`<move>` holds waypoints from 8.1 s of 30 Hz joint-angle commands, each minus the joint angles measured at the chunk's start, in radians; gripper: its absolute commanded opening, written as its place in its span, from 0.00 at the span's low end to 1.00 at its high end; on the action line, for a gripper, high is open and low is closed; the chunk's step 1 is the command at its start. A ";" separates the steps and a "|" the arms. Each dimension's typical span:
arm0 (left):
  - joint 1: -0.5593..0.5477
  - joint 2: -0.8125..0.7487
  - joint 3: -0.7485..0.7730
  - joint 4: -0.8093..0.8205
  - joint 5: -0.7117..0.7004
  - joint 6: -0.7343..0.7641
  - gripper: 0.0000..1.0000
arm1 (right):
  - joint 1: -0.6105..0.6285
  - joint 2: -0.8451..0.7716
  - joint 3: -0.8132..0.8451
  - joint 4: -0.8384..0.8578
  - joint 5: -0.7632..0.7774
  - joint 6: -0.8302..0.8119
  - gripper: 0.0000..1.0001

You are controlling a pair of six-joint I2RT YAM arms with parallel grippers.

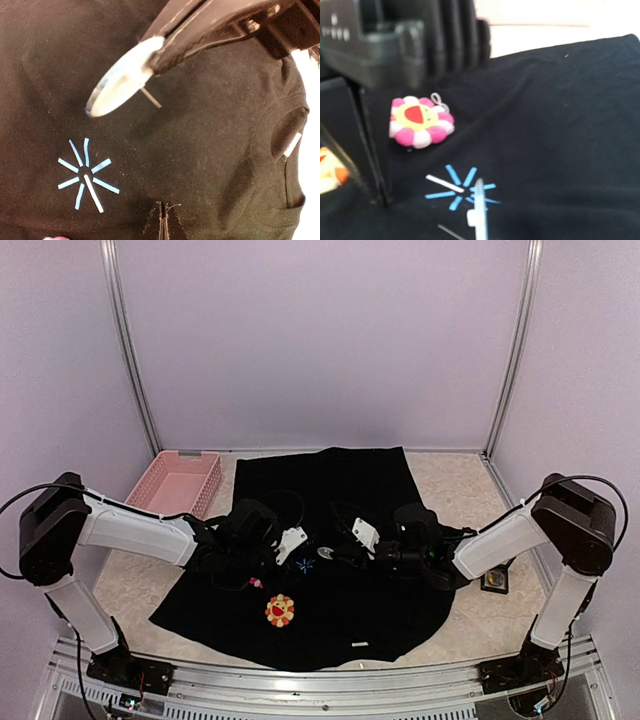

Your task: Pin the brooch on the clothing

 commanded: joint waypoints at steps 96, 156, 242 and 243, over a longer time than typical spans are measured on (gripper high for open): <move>0.023 -0.080 0.007 0.033 0.074 -0.007 0.00 | 0.131 0.164 -0.035 0.310 0.118 -0.180 0.00; 0.020 -0.139 -0.056 0.098 0.118 0.063 0.00 | 0.029 0.118 -0.029 0.369 -0.322 0.130 0.00; -0.062 -0.182 -0.070 0.018 0.112 0.225 0.00 | -0.124 0.220 0.271 0.012 -0.449 0.522 0.22; -0.061 -0.182 -0.070 0.017 0.105 0.222 0.00 | -0.124 0.216 0.266 0.011 -0.449 0.520 0.22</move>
